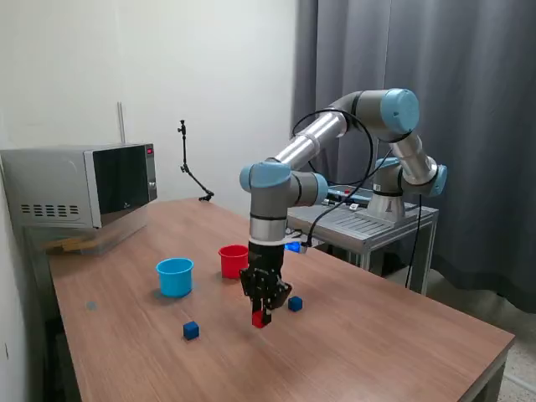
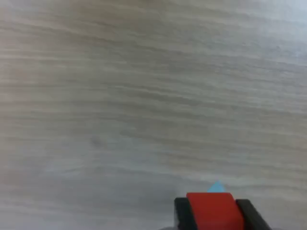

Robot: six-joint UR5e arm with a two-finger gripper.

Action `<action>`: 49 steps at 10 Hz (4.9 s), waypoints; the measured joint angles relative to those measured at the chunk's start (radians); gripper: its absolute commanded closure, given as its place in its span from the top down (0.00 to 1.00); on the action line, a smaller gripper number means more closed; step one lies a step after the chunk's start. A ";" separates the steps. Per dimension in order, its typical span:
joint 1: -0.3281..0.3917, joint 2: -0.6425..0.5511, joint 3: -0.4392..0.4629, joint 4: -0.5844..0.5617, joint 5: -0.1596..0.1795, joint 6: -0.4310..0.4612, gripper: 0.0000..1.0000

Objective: Place red objects in the red bin, and blue objects in the blue bin.

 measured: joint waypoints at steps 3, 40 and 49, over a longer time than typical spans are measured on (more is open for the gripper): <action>-0.062 -0.204 0.216 0.003 -0.086 0.029 0.00; -0.351 -0.353 0.489 -0.058 -0.078 0.067 1.00; -0.025 -0.364 0.510 -0.033 -0.015 0.025 1.00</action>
